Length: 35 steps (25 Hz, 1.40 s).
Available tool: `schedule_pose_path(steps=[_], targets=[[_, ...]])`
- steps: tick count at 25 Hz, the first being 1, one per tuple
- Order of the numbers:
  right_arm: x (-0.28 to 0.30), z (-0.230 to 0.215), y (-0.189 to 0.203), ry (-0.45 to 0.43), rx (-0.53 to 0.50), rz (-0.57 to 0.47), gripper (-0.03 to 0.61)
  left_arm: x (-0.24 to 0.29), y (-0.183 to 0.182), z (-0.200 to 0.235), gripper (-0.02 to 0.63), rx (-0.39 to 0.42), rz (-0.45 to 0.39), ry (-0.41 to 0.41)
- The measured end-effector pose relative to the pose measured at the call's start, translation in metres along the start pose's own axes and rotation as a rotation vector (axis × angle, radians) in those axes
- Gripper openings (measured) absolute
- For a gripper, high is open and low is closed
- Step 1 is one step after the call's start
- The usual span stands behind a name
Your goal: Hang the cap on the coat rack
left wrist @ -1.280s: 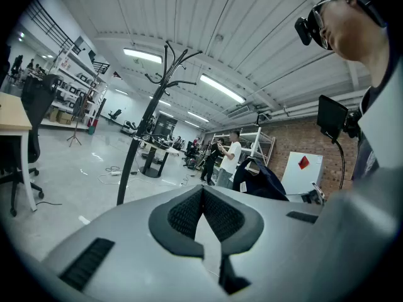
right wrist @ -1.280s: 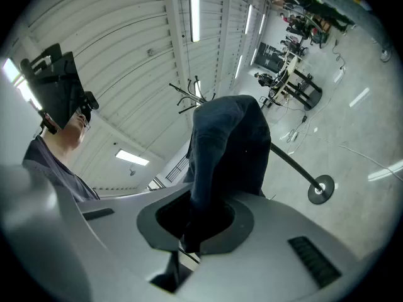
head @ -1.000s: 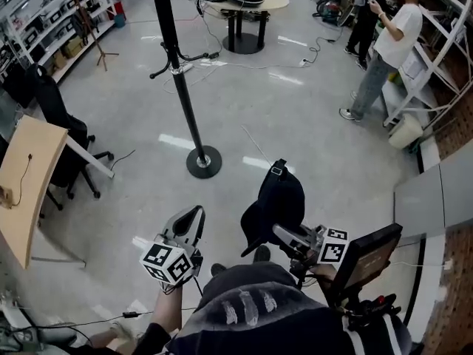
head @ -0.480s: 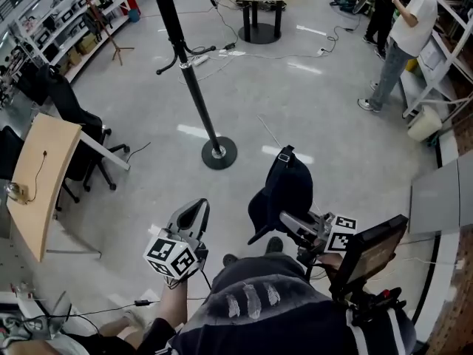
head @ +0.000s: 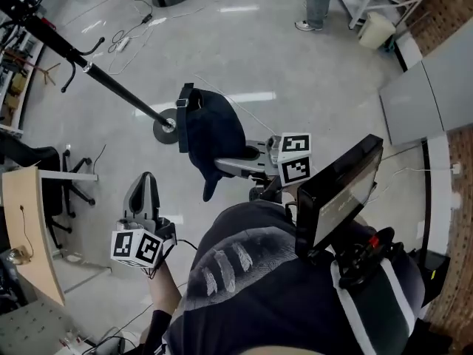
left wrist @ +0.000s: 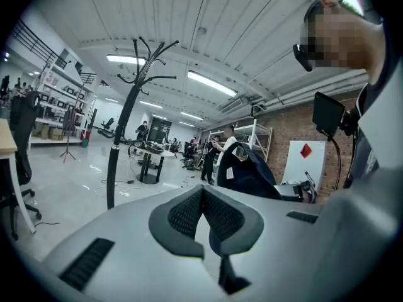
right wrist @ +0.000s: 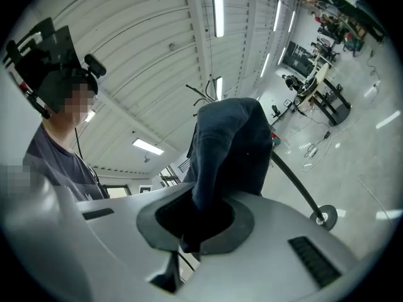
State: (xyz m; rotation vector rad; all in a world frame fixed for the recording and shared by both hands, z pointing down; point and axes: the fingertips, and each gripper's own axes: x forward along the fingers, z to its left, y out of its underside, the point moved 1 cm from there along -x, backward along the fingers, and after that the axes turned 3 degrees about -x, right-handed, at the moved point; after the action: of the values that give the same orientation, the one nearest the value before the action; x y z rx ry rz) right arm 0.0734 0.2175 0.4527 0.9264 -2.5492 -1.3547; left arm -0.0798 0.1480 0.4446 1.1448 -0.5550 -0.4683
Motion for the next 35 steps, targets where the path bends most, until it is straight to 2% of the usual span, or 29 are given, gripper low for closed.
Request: schedule_pose_path(steps=[4, 8, 12, 20, 28, 35], targets=[[-0.029, -0.002, -0.014, -0.015, -0.006, 0.010, 0.011, 0.026, -0.001, -0.032, 0.007, 0.028, 0.024, -0.001], [-0.058, -0.007, -0.021, 0.027, -0.018, 0.052, 0.011, 0.051, -0.004, -0.051, 0.007, 0.060, 0.052, -0.010], [-0.059, -0.022, -0.020, 0.041, 0.008, 0.040, 0.011, 0.060, -0.007, -0.039, 0.007, 0.075, 0.066, -0.045], [-0.052, -0.040, -0.014, 0.067, 0.028, 0.013, 0.011, 0.057, 0.006, -0.017, 0.006, 0.059, 0.050, -0.047], [-0.004, -0.050, -0.033, 0.079, 0.001, 0.030, 0.011, 0.048, -0.011, 0.042, 0.007, 0.011, -0.032, -0.070], [0.055, -0.051, -0.046, 0.059, -0.006, 0.061, 0.011, 0.027, -0.033, 0.107, 0.006, -0.021, -0.092, -0.147]])
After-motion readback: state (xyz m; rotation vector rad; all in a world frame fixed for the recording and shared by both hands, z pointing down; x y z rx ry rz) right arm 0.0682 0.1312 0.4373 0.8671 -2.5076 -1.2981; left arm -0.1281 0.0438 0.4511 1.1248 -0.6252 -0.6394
